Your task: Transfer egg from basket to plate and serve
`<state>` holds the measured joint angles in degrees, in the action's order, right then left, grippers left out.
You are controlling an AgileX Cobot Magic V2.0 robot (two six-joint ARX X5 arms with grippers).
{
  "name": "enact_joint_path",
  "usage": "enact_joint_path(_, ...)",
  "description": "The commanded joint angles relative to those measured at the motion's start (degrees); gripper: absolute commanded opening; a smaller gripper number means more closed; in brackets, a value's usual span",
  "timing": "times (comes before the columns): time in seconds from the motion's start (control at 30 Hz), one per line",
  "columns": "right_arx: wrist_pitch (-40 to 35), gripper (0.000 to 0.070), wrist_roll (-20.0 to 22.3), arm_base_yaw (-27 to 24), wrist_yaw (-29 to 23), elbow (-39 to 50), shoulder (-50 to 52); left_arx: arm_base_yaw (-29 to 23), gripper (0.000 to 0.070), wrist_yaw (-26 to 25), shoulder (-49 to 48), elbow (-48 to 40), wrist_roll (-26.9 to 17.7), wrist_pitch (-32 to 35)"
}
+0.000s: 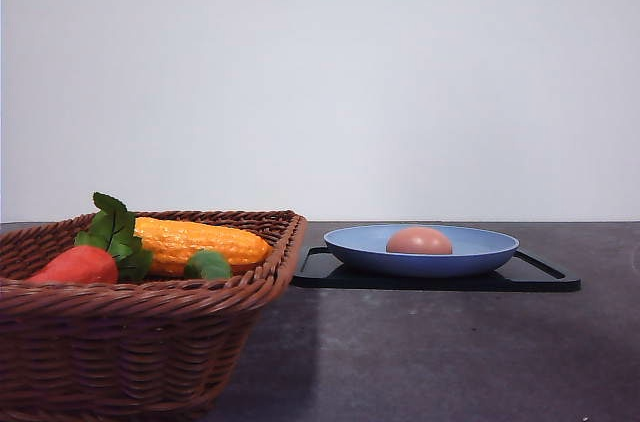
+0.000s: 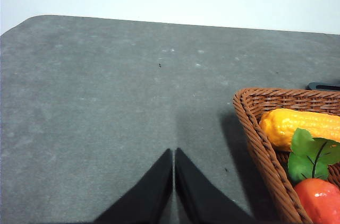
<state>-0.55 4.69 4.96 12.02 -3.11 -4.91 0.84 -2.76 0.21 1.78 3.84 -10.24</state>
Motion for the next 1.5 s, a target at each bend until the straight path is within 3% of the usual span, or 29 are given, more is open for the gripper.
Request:
enact_joint_path(0.0, -0.58, 0.0, -0.35, -0.61, 0.27, 0.82, 0.74, -0.02, 0.0, 0.0, -0.04, -1.16, 0.07, -0.55)
enact_joint_path(0.13, 0.31, 0.0, -1.73, -2.17, 0.37, 2.63, 2.8, -0.02, 0.0, 0.0, -0.04, -1.16, 0.07, -0.55)
enact_joint_path(0.4, 9.89, 0.0, -1.82, -3.67, 0.7, 2.64, 4.7, -0.02, 0.0, 0.0, -0.04, -1.16, 0.07, -0.55)
enact_joint_path(0.57, 9.83, 0.0, -4.11, -3.6, 1.92, 2.64, 4.7, -0.02, 0.0, 0.0, -0.04, -1.16, 0.07, -0.54)
enact_joint_path(1.47, 9.63, 0.0, -4.09, -3.59, 1.45, 2.64, 4.7, -0.02, 0.0, 0.0, -0.04, -1.16, 0.07, -0.52)
